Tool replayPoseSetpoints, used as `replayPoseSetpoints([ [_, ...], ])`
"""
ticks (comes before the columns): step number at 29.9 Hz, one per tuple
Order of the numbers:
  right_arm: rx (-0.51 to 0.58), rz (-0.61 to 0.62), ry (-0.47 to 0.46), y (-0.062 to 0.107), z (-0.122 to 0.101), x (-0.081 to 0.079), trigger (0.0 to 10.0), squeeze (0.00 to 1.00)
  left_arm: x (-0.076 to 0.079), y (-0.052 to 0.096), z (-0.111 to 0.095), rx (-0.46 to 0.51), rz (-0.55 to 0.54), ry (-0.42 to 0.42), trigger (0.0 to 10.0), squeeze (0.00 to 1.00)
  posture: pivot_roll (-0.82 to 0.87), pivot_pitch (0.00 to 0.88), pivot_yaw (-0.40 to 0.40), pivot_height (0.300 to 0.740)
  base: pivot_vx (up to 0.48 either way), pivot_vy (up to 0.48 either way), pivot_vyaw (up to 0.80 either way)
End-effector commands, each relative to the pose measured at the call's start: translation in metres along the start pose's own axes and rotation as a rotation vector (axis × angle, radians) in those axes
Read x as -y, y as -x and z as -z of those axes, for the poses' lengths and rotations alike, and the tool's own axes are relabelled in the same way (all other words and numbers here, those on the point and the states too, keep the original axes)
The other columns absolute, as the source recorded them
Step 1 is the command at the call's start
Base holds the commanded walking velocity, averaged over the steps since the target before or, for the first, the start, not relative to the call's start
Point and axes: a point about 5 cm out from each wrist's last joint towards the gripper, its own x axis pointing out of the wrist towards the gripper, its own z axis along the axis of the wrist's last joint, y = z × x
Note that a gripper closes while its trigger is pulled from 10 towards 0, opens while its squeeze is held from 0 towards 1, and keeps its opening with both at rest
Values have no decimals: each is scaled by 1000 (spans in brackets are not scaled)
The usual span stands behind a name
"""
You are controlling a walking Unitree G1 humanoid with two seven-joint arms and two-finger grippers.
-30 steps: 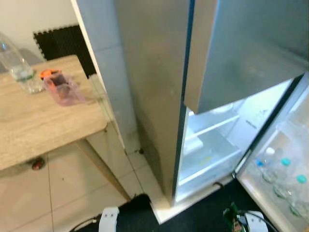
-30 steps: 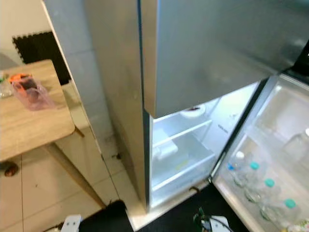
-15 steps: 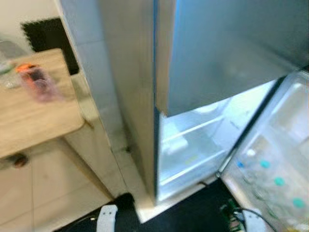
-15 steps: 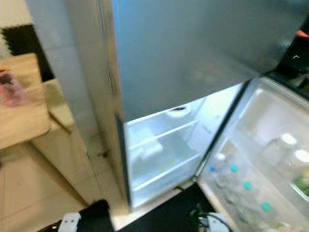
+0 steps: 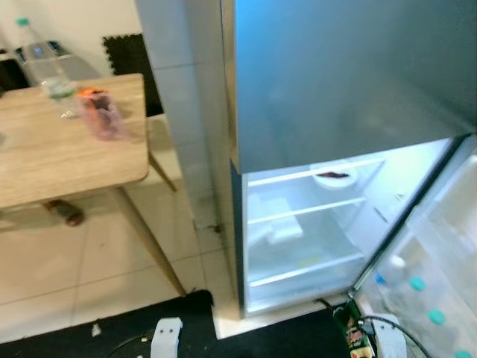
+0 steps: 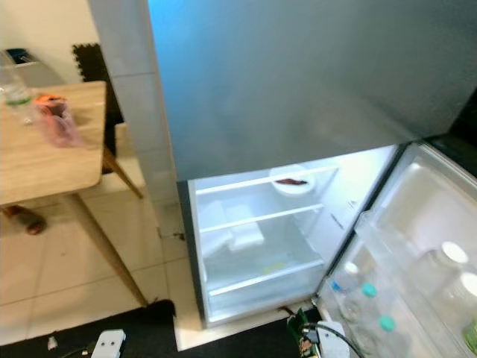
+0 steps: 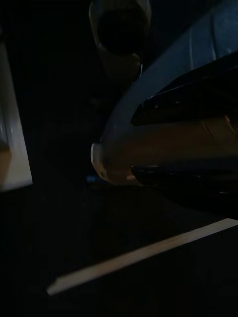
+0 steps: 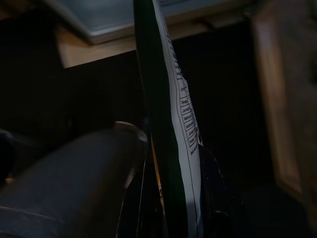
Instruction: Restocking fridge
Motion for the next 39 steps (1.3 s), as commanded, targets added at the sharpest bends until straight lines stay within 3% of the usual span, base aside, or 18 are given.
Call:
replayPoseSetpoints([
  [1, 40, -23, 10, -2, -10, -4, 10000, 0, -4, 1, 3, -17, -13, -4, 10000, 0, -53, 50, 1, 740, 0, 0, 606],
  [13, 79, -39, -10, -4, -20, -7, 10000, 0, -2, 1, 2, -11, -3, -3, 10000, 0, -50, 51, -2, 740, 0, 0, 763],
  [18, 92, 12, -92, -4, -22, 1, 10000, 0, -1, 0, -1, 7, 2, -15, 10000, 0, -54, 50, -3, 740, 0, -49, 0],
  [35, 83, 38, -98, -3, -19, 3, 10000, 0, 2, 0, -1, 11, 21, -9, 10000, 0, -53, 53, -5, 740, 0, -410, 0],
  [39, 83, 36, -99, -3, -18, 2, 10000, 0, 3, -1, -3, 20, 28, -2, 10000, 0, -52, 54, -3, 740, 0, 0, 0],
])
